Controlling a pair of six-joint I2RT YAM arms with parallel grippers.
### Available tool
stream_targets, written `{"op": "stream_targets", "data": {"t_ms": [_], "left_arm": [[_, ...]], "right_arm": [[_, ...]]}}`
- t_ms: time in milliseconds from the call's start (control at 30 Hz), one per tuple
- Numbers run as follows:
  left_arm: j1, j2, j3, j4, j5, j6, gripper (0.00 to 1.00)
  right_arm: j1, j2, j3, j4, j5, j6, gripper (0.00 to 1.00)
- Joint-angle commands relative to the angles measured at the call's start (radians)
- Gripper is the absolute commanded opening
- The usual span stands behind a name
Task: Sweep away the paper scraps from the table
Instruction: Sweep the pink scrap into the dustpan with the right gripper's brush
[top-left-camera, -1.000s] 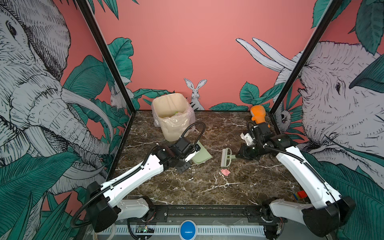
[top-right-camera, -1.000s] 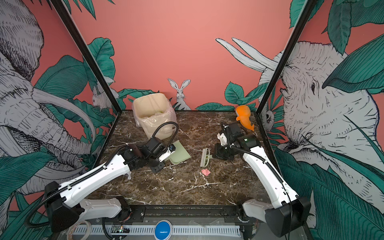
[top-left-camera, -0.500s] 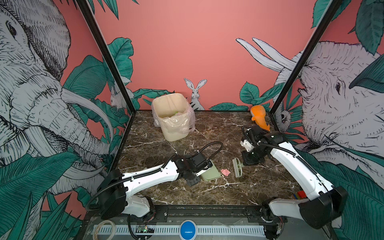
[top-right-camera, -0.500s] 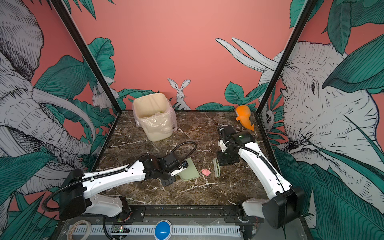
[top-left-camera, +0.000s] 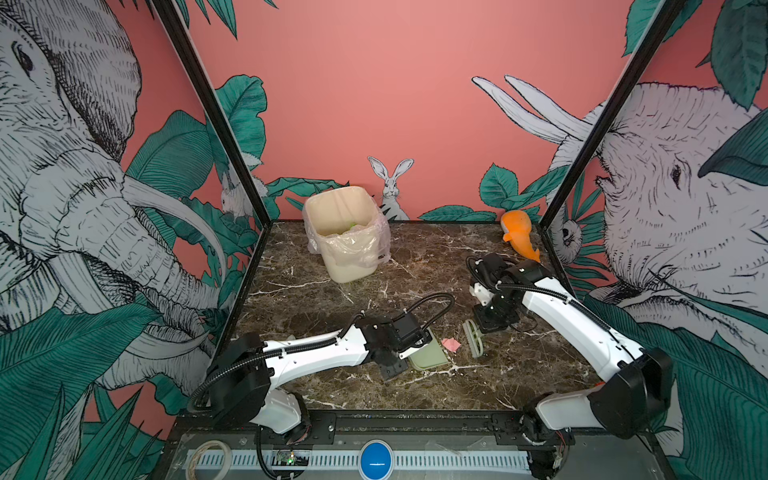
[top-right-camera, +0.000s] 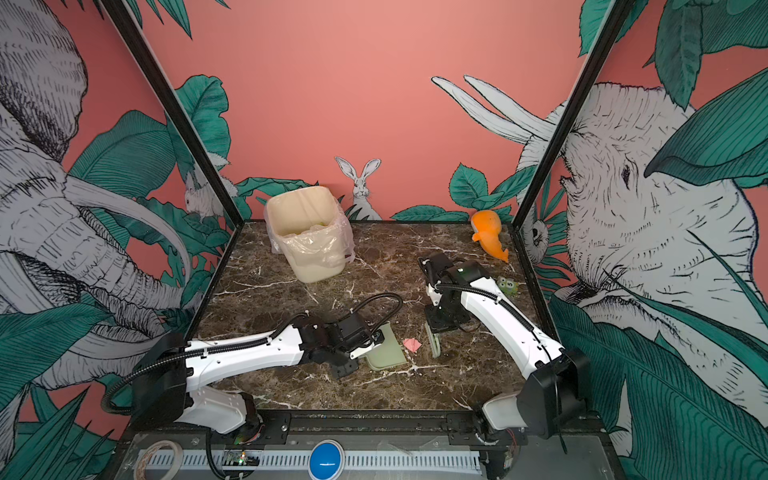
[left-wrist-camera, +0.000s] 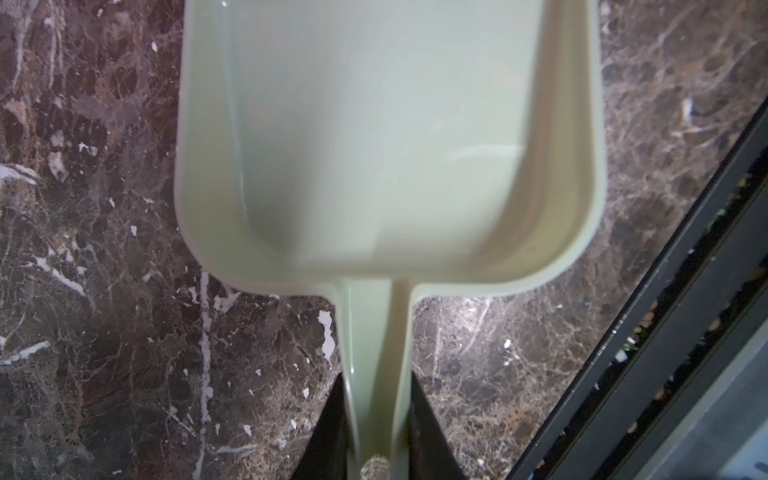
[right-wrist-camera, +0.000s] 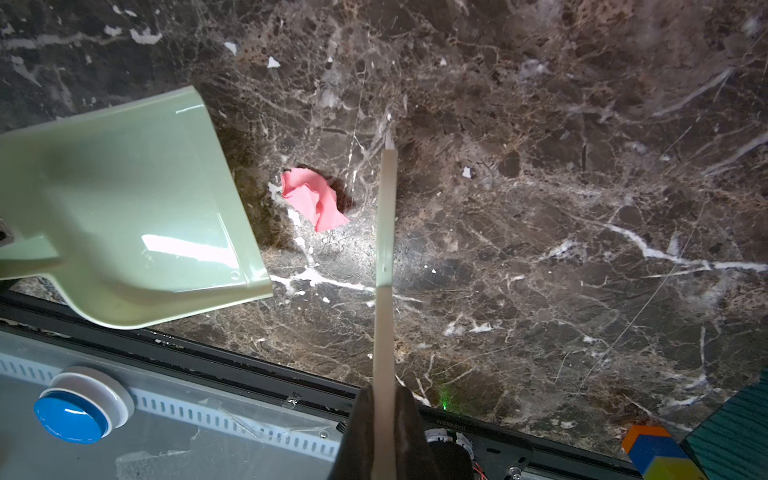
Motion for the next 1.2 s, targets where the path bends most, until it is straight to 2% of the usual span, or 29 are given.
{"op": "stream_targets", "data": {"t_ms": [0, 867, 1167], "left_arm": [[-0.009, 0.0, -0.02, 0.02, -0.007, -0.019, 0.03], [-0.014, 0.082, -0.03, 0.053, -0.004, -0.012, 0.01], [-0.014, 0.094, -0.035, 0.062, -0.005, -0.02, 0.01]], "right_arm": [[0.01, 0.009, 0.02, 0.0, 0.028, -0.001, 0.0], [0.124, 0.107, 0.114, -0.007, 0.003, 0.024, 0.0], [0.198, 0.119, 0.154, 0.012, -0.107, 0.055, 0.0]]}}
